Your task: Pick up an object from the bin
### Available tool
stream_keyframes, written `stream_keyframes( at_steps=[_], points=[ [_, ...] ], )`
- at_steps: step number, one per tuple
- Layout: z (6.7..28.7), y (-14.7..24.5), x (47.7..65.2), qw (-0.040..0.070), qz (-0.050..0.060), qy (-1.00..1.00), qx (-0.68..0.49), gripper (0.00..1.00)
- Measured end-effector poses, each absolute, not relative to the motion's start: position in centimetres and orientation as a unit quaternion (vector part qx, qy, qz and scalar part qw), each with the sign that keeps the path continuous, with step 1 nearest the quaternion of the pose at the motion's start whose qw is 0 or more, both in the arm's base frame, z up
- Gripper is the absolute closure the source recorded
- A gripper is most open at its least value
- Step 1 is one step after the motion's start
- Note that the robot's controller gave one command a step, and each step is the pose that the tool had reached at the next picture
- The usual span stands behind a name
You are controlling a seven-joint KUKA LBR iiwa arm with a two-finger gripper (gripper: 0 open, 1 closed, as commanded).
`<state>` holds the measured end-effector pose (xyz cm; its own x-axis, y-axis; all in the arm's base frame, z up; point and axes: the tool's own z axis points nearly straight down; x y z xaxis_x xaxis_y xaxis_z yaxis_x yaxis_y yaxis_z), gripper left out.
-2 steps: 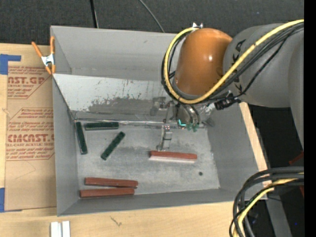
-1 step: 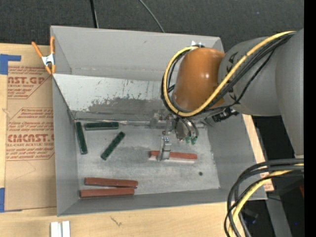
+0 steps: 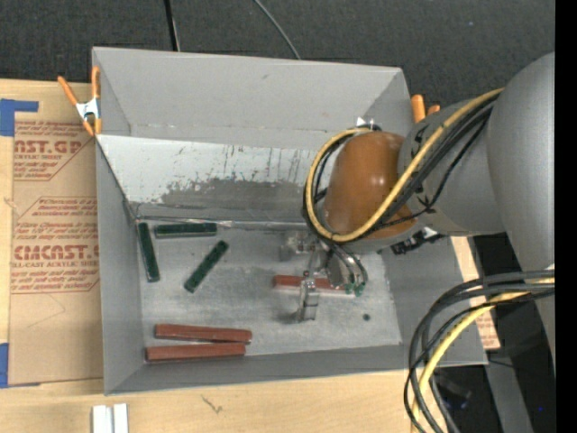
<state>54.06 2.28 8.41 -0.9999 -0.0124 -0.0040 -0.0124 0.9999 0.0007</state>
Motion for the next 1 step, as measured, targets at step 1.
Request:
stream_keyframes(
  at_steps=[1],
  points=[
    [7.08,1.06,56.28,0.001,0.001,0.999,0.036,1.00]
  ],
)
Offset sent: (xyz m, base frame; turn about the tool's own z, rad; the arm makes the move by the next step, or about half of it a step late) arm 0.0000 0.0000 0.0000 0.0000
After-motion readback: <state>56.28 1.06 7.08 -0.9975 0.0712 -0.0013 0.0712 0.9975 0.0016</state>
